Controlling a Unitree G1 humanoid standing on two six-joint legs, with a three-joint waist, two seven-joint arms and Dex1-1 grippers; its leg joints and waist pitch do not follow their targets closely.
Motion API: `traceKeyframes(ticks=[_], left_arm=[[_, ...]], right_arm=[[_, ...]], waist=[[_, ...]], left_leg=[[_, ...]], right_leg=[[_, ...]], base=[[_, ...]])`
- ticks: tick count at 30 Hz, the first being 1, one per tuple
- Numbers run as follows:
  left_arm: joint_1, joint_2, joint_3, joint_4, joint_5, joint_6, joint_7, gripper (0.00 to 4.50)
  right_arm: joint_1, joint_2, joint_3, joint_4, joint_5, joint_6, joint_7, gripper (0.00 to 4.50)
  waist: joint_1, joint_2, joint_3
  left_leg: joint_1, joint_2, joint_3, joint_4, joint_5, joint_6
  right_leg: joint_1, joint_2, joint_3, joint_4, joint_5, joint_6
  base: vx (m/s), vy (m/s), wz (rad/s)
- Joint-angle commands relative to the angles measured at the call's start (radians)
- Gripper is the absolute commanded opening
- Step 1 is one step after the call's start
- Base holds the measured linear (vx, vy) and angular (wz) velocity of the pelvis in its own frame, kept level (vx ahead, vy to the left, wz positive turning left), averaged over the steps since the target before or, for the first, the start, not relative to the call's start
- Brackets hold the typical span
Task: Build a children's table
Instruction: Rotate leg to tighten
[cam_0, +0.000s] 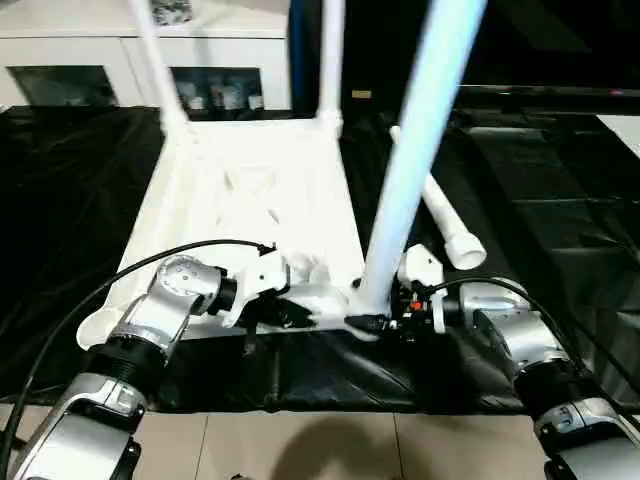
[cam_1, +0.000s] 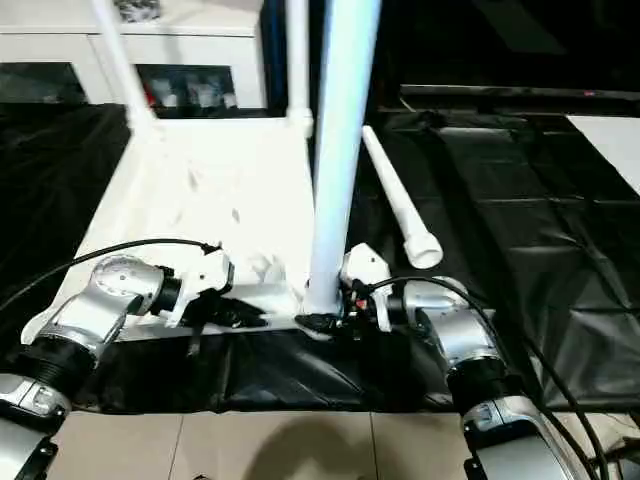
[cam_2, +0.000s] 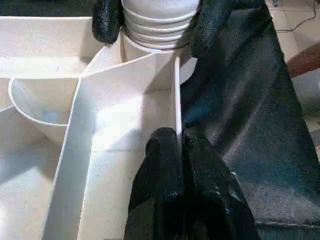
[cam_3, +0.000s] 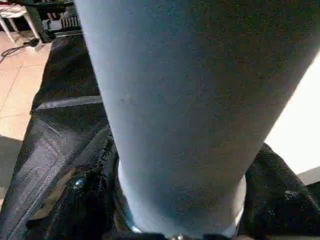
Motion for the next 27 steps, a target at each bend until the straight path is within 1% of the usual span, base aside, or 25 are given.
traceKeyframes(ticks=[1,3,5,8,9,10,11,12,13,14,16,17,18,19,20,21,22,23,24,25,27], left_arm=[[-0.012,-0.002,-0.04,0.017,0.021,-0.013,-0.028,0.0],[-0.013,-0.002,-0.04,0.021,0.019,-0.014,-0.026,0.0],[-0.012,-0.007,-0.035,0.023,0.015,-0.006,-0.014,0.0],[-0.014,-0.02,-0.025,0.031,0.02,0.001,0.03,0.0],[-0.017,-0.029,-0.02,0.035,0.024,0.011,0.059,0.0],[-0.022,-0.049,-0.009,0.042,0.033,0.037,0.122,0.0],[-0.025,-0.068,0.001,0.04,0.037,0.064,0.17,0.0],[-0.026,-0.078,0.005,0.038,0.039,0.077,0.193,0.0],[-0.026,-0.087,0.008,0.037,0.04,0.088,0.213,0.0],[-0.027,-0.12,0.018,0.029,0.049,0.128,0.287,0.0],[-0.027,-0.146,0.022,0.022,0.053,0.154,0.332,0.0],[-0.028,-0.196,0.032,0.014,0.06,0.201,0.419,0.0],[-0.028,-0.196,0.032,0.014,0.06,0.201,0.419,0.0],[-0.029,-0.214,0.035,0.01,0.062,0.221,0.452,0.0],[-0.032,-0.257,0.032,0.006,0.073,0.249,0.517,0.0],[-0.033,-0.274,0.03,0.003,0.076,0.262,0.538,0.0],[-0.029,-0.289,0.022,-0.006,0.08,0.271,0.547,0.0],[-0.022,-0.303,0.011,-0.02,0.084,0.277,0.545,0.0],[-0.018,-0.305,0.005,-0.025,0.085,0.273,0.535,0.0],[-0.015,-0.304,0.001,-0.027,0.085,0.27,0.527,0.0],[-0.014,-0.299,0.0,-0.025,0.085,0.261,0.52,0.0]], right_arm=[[-0.015,0.002,0.021,0.006,0.0,0.005,0.036,2.8],[-0.013,0.004,0.023,0.01,-0.003,0.008,0.04,2.78],[-0.008,0.01,0.016,0.015,-0.001,0.022,0.015,2.76],[-0.006,0.023,0.005,0.024,-0.011,0.035,-0.05,2.76],[-0.006,0.032,-0.003,0.033,-0.018,0.038,-0.092,2.76],[-0.004,0.053,-0.021,0.05,-0.03,0.044,-0.18,2.75],[-0.003,0.07,-0.032,0.063,-0.042,0.05,-0.254,2.75],[-0.002,0.081,-0.038,0.07,-0.048,0.052,-0.292,2.75],[-0.001,0.09,-0.043,0.076,-0.053,0.054,-0.326,2.75],[0.003,0.126,-0.061,0.096,-0.067,0.067,-0.442,2.75],[0.006,0.156,-0.071,0.109,-0.073,0.075,-0.519,2.74],[0.008,0.209,-0.077,0.126,-0.091,0.092,-0.643,2.74],[0.008,0.209,-0.077,0.126,-0.091,0.092,-0.643,2.74],[0.007,0.227,-0.077,0.134,-0.1,0.094,-0.686,2.74],[-0.007,0.28,-0.089,0.159,-0.1,0.109,-0.787,2.74],[-0.013,0.299,-0.092,0.168,-0.101,0.11,-0.818,2.74],[-0.02,0.317,-0.087,0.174,-0.109,0.108,-0.842,2.74],[-0.029,0.33,-0.076,0.174,-0.126,0.093,-0.855,2.74],[-0.032,0.333,-0.079,0.171,-0.124,0.084,-0.854,2.74],[-0.035,0.334,-0.085,0.169,-0.119,0.077,-0.851,3.09],[-0.038,0.328,-0.096,0.167,-0.108,0.074,-0.843,3.44]], waist=[[-0.001,-0.004,-0.061],[0.0,-0.006,-0.062],[0.001,-0.007,-0.06],[0.001,-0.006,-0.058],[-0.001,-0.008,-0.055],[-0.002,-0.01,-0.054],[-0.005,-0.01,-0.049],[-0.007,-0.011,-0.047],[-0.013,-0.014,-0.041],[-0.015,-0.014,-0.042],[-0.022,-0.016,-0.038],[-0.028,-0.015,-0.039],[-0.035,-0.015,-0.037],[-0.041,-0.016,-0.039],[-0.043,-0.017,-0.039],[-0.046,-0.009,-0.037],[-0.05,-0.013,-0.037],[-0.052,-0.01,-0.037],[-0.053,-0.011,-0.038],[-0.06,-0.012,-0.039],[-0.062,-0.01,-0.039]], left_leg=[[0.008,0.028,0.001,-0.066,-0.138,0.087],[0.007,0.027,0.002,-0.064,-0.128,0.095],[0.006,0.027,0.002,-0.064,-0.136,0.094],[0.008,0.029,0.001,-0.066,-0.151,0.083],[0.009,0.028,0.002,-0.068,-0.169,0.074],[0.009,0.028,0.001,-0.069,-0.181,0.068],[0.011,0.026,0.0,-0.073,-0.218,0.049],[0.012,0.026,-0.001,-0.075,-0.239,0.039],[0.017,0.023,-0.005,-0.078,-0.288,0.014],[0.018,0.023,-0.006,-0.078,-0.295,0.009],[0.015,0.021,-0.011,-0.082,-0.311,-0.004],[0.016,0.019,-0.013,-0.082,-0.325,-0.006],[0.02,0.019,-0.014,-0.083,-0.344,-0.008],[0.022,0.017,-0.014,-0.081,-0.358,-0.002],[0.021,0.017,-0.015,-0.081,-0.359,0.0],[0.022,0.015,-0.016,-0.082,-0.365,-0.002],[0.023,0.015,-0.016,-0.083,-0.38,-0.001],[0.023,0.014,-0.017,-0.082,-0.388,0.0],[0.023,0.015,-0.017,-0.082,-0.393,0.002],[0.018,0.013,-0.019,-0.084,-0.4,0.011],[0.019,0.015,-0.018,-0.084,-0.404,0.018]], right_leg=[[0.057,-0.049,0.049,-0.048,-0.069,-0.261],[0.058,-0.05,0.048,-0.048,-0.066,-0.262],[0.057,-0.051,0.048,-0.051,-0.09,-0.258],[0.054,-0.051,0.048,-0.054,-0.127,-0.249],[0.053,-0.051,0.049,-0.058,-0.16,-0.242],[0.053,-0.051,0.049,-0.061,-0.185,-0.236],[0.048,-0.053,0.05,-0.068,-0.258,-0.219],[0.047,-0.054,0.05,-0.073,-0.301,-0.206],[0.043,-0.055,0.049,-0.085,-0.417,-0.17],[0.042,-0.056,0.05,-0.088,-0.439,-0.159],[0.042,-0.055,0.048,-0.093,-0.485,-0.131],[0.041,-0.055,0.047,-0.096,-0.508,-0.118],[0.035,-0.054,0.045,-0.102,-0.526,-0.113],[0.034,-0.053,0.044,-0.106,-0.533,-0.109],[0.034,-0.053,0.044,-0.105,-0.531,-0.109],[0.031,-0.052,0.043,-0.107,-0.537,-0.11],[0.03,-0.051,0.04,-0.111,-0.547,-0.105],[0.03,-0.051,0.04,-0.112,-0.551,-0.101],[0.029,-0.051,0.039,-0.114,-0.551,-0.1],[0.033,-0.051,0.039,-0.114,-0.541,-0.097],[0.03,-0.05,0.04,-0.114,-0.522,-0.105]], base=[[0.0,0.0,0.0],[0.0,0.0,0.0],[0.0,0.0,0.0],[0.0,0.0,0.0],[0.0,0.0,0.0],[0.0,0.0,0.0],[0.0,0.0,0.0],[0.0,0.0,0.0],[0.0,0.0,0.0],[0.0,0.0,0.0],[0.0,0.0,0.0],[0.0,0.0,0.0],[0.0,0.0,0.0],[0.0,0.0,0.0],[0.0,0.0,0.0],[0.0,0.0,0.0],[0.0,0.0,0.0],[0.0,0.0,0.0],[0.0,0.0,0.0],[0.0,0.0,0.0],[0.0,0.0,0.0]])
